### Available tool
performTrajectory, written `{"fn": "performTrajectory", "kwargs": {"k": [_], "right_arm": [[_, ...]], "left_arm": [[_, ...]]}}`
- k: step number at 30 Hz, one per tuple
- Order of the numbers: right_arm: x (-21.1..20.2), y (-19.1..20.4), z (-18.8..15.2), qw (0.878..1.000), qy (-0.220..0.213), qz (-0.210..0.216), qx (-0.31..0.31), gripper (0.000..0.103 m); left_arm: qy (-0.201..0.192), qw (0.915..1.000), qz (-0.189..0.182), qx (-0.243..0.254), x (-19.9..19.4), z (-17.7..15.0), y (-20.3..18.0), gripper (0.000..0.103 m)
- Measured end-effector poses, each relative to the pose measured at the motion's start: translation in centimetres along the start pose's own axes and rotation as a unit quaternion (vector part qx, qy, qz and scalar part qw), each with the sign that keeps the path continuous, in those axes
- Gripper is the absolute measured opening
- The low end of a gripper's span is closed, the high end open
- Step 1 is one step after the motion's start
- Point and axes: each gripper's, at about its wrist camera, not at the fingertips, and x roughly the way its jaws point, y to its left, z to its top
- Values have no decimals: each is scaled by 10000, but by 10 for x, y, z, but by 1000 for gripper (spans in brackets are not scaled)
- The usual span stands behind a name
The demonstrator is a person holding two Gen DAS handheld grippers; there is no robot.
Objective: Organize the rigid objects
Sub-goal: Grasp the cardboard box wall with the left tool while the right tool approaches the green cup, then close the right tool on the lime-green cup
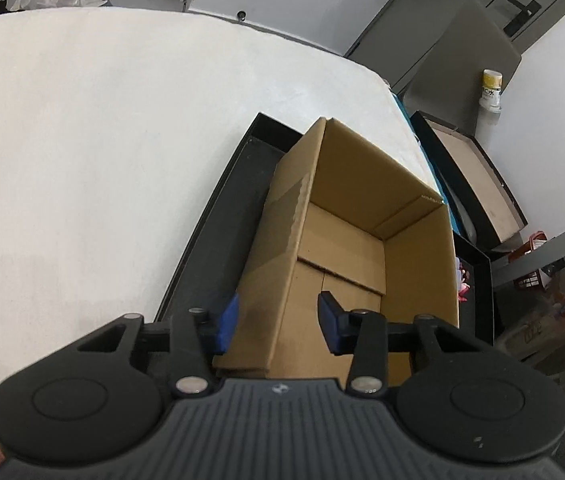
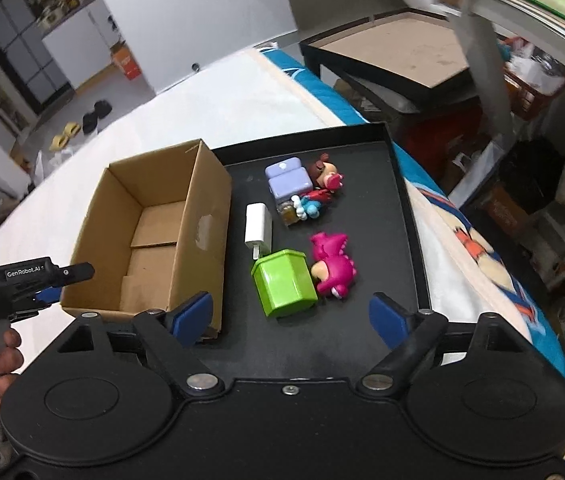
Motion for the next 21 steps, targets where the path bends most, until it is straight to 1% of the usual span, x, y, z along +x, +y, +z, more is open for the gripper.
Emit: {"fn": "performTrajectory", "kwargs": {"k": [2, 4, 6, 11, 13, 16, 18, 21], "right_arm": [[8, 1, 5, 10000, 69, 3, -38, 82], [17, 4, 11, 9998, 189, 13, -89, 77], [26, 5, 14, 9995, 277, 22, -126, 77], [50, 8, 21, 9984, 556, 46, -113, 75], [61, 9, 22, 9974, 707, 74, -125, 70], [77, 11, 24, 9959, 887, 29, -166, 66], [83, 14, 24, 9951, 961, -12, -238, 65], [94, 15, 26, 9941, 1057, -88, -239, 58]], "left_arm": [[-20, 9999, -91, -70, 1, 1, 3, 41], [-29, 9997, -171, -189, 4, 3, 6, 41], [-39, 9996, -165, -226, 5, 2, 9, 41], [-1, 9991, -192, -369, 8, 2, 16, 30], [20, 9991, -209, -377, 9, 1, 16, 27], [0, 9992, -171, -347, 10, 2, 14, 25], [-2, 9991, -148, -406, 11, 2, 15, 25], [-29, 9991, -141, -393, 11, 0, 15, 24]]}}
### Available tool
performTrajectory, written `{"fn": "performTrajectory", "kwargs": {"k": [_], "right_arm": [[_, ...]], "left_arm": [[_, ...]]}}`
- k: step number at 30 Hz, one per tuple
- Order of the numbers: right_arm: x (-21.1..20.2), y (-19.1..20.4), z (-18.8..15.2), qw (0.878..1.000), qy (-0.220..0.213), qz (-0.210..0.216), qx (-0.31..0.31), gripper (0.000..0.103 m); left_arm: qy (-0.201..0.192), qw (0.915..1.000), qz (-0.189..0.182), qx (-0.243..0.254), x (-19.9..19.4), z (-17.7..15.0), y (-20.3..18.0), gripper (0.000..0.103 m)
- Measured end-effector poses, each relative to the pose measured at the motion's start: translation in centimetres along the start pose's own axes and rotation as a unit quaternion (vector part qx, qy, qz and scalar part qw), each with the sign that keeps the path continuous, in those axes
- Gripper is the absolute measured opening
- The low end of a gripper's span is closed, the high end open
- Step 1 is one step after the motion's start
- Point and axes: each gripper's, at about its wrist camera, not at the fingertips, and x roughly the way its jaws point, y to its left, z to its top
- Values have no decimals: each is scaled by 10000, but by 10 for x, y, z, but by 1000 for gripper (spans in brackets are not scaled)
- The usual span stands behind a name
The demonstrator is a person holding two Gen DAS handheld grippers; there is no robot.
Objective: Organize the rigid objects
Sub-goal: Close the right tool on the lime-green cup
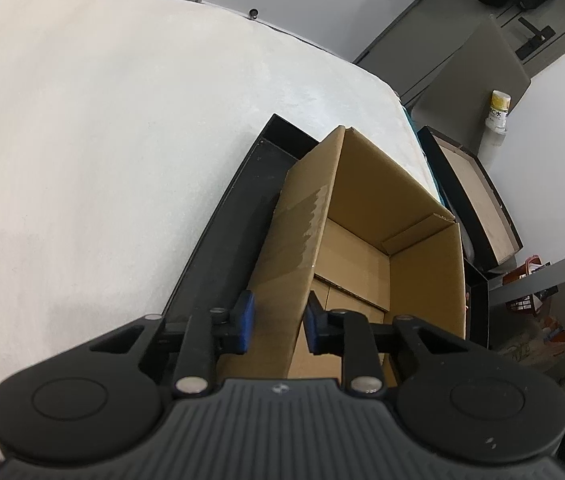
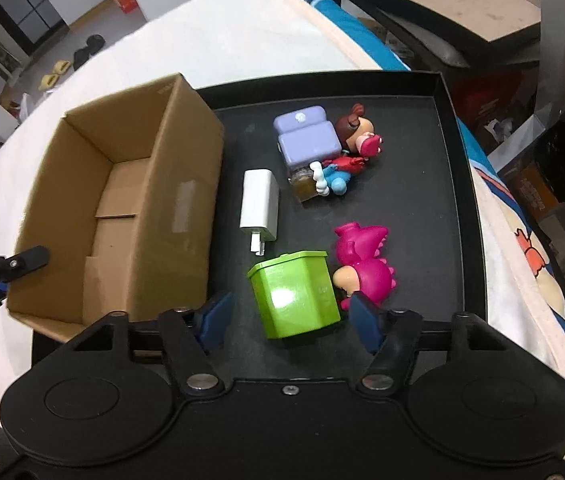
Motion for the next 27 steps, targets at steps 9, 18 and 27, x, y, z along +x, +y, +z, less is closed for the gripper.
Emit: {"fn": "performTrajectory", "kwargs": {"k": [9, 18, 27], "right_arm": [[24, 8, 7, 9997, 255, -46, -51, 41], [45, 3, 13, 9988, 455, 83, 171, 52], [46, -19, 13, 9965, 478, 243, 642, 49]], "left_arm": [[-5, 10000, 37, 91, -1, -1, -3, 24], [13, 9999, 76, 115, 1, 0, -5, 24], [7, 9997, 75, 238, 6, 0, -8, 24]]}}
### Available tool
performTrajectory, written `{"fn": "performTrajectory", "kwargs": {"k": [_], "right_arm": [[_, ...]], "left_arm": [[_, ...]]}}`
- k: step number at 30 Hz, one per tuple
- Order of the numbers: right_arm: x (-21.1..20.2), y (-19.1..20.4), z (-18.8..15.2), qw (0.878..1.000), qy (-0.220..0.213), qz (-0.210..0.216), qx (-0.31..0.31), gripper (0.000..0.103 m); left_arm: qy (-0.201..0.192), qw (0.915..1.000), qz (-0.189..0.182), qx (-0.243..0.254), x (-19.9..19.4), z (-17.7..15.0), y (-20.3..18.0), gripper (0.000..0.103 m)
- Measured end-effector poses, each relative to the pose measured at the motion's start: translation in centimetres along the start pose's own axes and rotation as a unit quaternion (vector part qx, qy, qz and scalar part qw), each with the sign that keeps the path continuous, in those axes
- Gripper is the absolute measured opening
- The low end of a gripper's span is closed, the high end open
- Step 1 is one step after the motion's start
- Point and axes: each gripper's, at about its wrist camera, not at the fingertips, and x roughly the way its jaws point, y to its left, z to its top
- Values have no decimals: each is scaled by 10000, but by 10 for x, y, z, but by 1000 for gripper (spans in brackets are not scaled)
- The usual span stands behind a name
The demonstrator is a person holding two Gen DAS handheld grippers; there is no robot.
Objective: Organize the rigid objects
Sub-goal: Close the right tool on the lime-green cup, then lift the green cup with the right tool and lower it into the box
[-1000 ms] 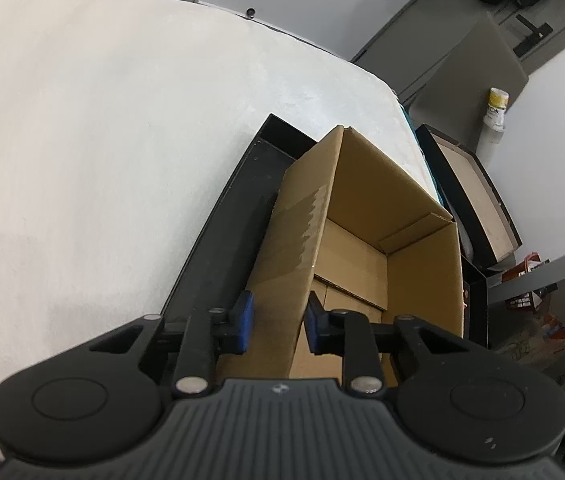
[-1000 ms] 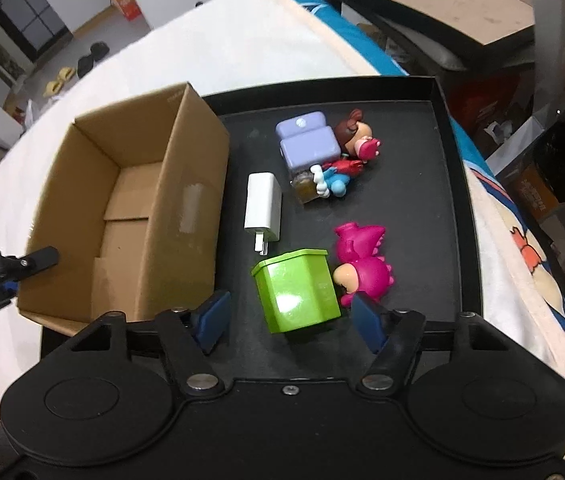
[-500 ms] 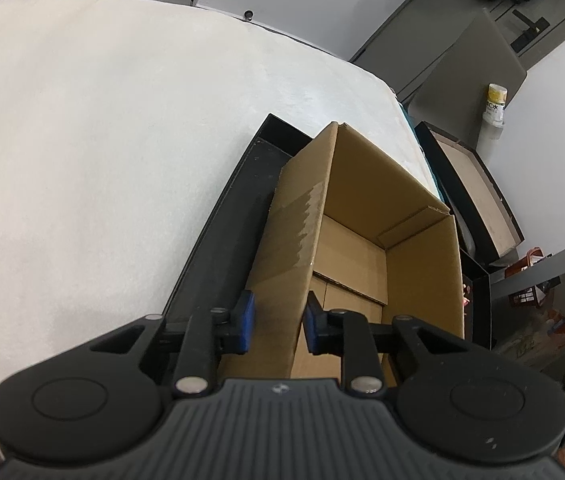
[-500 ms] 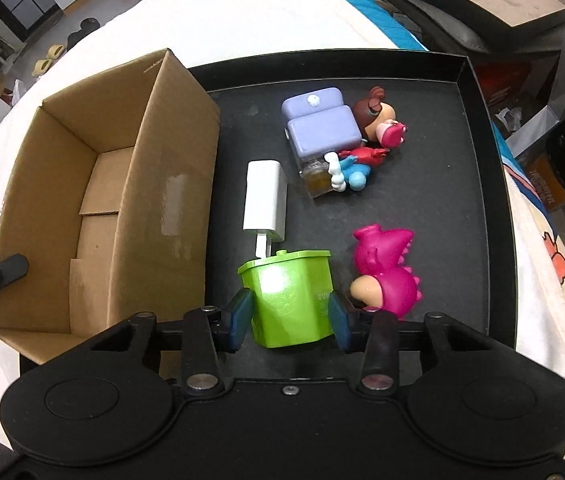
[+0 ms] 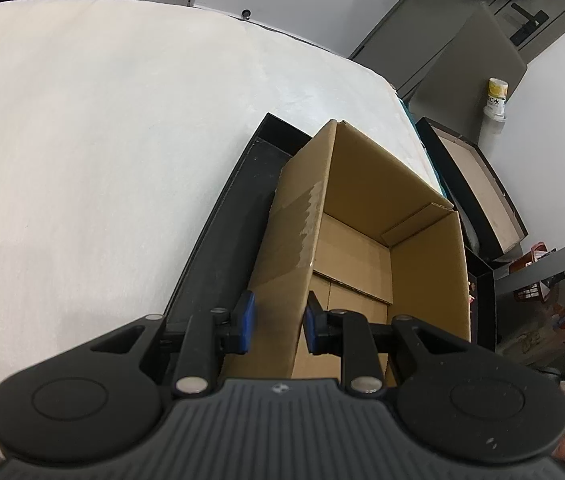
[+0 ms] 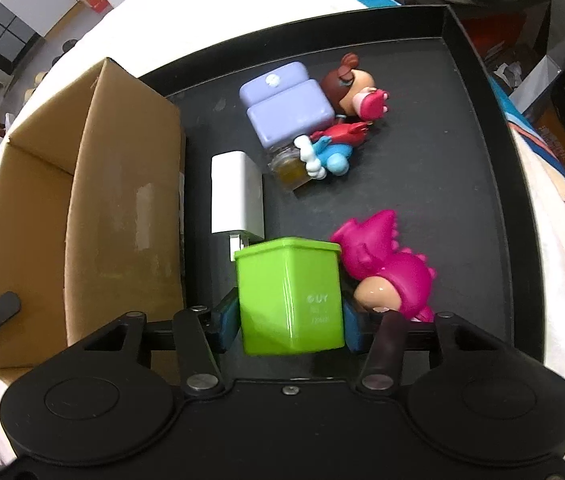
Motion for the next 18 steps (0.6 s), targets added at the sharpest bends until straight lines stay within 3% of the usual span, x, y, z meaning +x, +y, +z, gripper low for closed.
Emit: {"fn": "performTrajectory", "kwargs": {"k": [18], "right_arm": [[-74, 37, 16, 9970, -618, 134, -455, 49]], "left_arm": [[52, 9999, -105, 75, -3, 2, 4, 24]]}}
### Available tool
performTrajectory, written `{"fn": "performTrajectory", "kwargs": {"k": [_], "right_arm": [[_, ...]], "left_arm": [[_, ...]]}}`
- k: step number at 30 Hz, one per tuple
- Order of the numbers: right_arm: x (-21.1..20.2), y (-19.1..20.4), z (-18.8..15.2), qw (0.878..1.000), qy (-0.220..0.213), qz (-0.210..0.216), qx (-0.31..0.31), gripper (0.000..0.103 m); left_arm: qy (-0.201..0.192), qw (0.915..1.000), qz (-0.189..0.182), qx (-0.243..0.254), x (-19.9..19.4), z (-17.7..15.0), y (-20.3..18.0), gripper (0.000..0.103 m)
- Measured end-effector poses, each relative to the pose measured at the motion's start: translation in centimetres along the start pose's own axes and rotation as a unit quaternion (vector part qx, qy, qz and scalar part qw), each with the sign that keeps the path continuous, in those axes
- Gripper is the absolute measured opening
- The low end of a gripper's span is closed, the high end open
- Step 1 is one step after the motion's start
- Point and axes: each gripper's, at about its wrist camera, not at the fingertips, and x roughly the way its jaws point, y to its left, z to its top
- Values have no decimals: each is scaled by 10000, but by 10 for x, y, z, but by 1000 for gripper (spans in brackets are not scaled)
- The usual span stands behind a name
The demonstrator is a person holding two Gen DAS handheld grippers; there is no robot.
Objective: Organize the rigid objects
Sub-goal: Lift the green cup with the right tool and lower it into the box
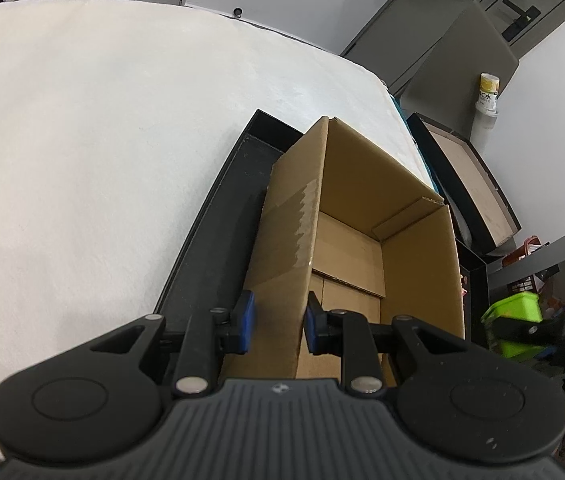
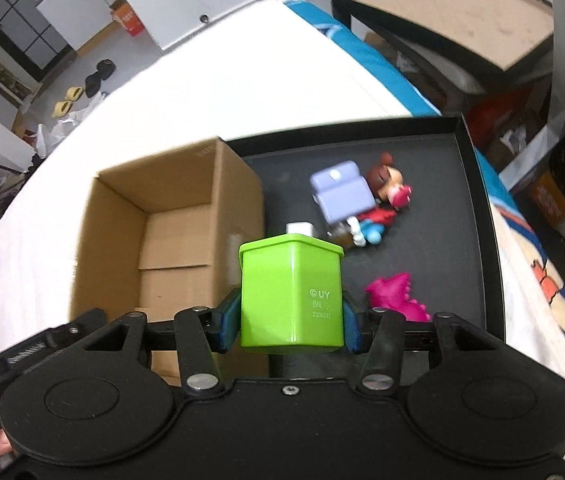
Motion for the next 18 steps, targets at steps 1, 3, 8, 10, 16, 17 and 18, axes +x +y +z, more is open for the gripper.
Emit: {"fn": "performTrajectory", "kwargs": {"k": [1, 3, 8, 10, 16, 17, 18], "right_arm": [[-4, 3, 1, 10000, -32, -3, -44, 49], [-12, 11, 3, 9999, -93, -2, -117, 49], [-26, 32, 9, 9992, -237, -21, -309, 49], [-29, 38, 11, 9990, -281, -37, -357, 49], [-33, 58, 10, 9982, -357, -47, -483, 49], [-33, 62, 10, 9980, -360, -53, -511, 49], [-32, 66, 10, 9979, -364, -61, -536, 49]], "left_arm": [[0, 10000, -5, 9, 0, 0, 0, 24], [1, 10000, -18, 21, 0, 1, 1, 24], [-10, 10000, -81, 56, 1, 1, 2, 24], [-19, 9999, -109, 91, 2, 1, 2, 24], [39, 9996, -201, 184, 2, -1, 1, 24], [47, 9996, -214, 179, 1, -1, 2, 24], [54, 9996, -220, 177, 1, -2, 2, 24]]}}
